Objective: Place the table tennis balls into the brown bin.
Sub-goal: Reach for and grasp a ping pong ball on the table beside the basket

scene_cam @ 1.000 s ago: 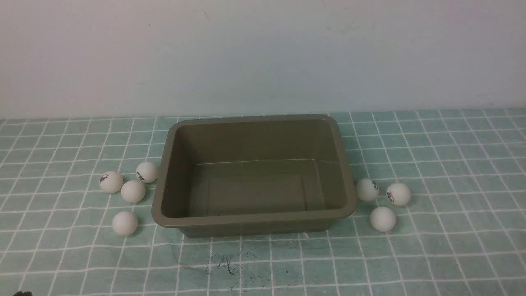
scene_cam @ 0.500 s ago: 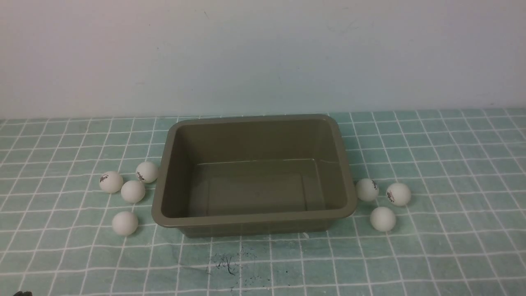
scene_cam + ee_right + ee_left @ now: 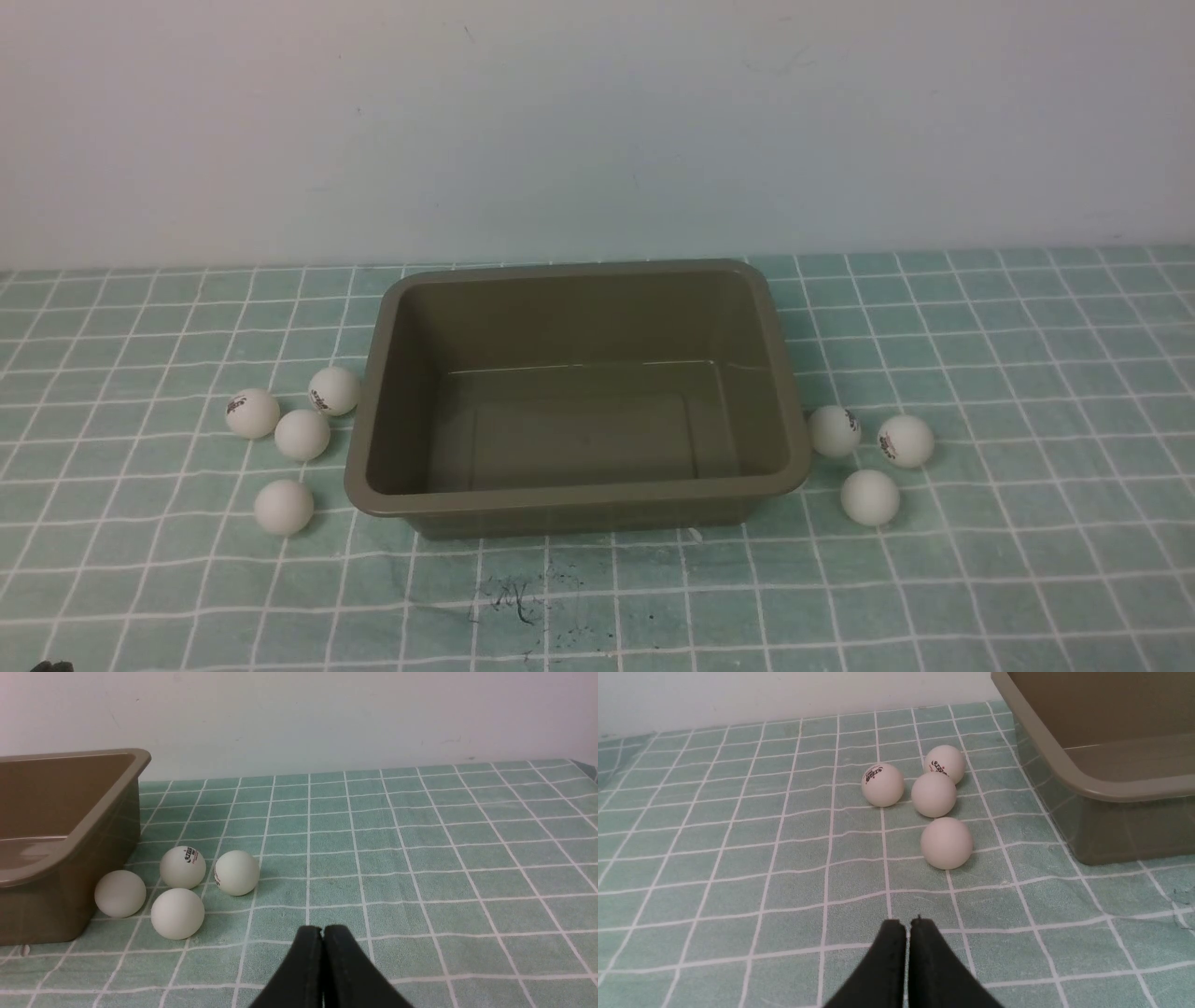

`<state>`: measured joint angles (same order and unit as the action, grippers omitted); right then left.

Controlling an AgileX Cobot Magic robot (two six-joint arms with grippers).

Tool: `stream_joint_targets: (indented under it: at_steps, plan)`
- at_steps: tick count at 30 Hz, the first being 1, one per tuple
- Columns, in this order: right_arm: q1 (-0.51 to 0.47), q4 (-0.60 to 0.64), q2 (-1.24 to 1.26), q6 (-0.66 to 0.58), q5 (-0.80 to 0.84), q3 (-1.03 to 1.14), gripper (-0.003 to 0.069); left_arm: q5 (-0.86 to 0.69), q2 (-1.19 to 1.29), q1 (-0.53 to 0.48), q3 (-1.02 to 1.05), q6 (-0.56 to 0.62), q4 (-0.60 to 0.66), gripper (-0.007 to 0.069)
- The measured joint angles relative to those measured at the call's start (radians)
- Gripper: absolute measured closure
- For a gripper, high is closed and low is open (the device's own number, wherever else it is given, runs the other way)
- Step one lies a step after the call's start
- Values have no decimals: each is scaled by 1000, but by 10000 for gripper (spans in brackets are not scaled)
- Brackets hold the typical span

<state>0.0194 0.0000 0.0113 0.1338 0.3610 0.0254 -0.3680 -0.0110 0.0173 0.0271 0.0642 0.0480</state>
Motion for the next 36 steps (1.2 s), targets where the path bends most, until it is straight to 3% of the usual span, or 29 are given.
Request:
stream_joint_targets:
  at_steps: [25, 29, 32, 36]
  plan:
    - [0, 14, 0, 16, -1, 0, 669, -1, 0, 0, 0, 25, -37, 629]
    - [0, 216, 0, 143, -97, 2, 669, 47, 0, 0, 1, 32, -66, 629]
    - [0, 429, 0, 259, -197, 2, 669, 171, 0, 0, 1, -42, 30, 629]
    - [0, 536, 0, 267, -243, 2, 669, 294, 0, 0, 1, -157, 206, 629]
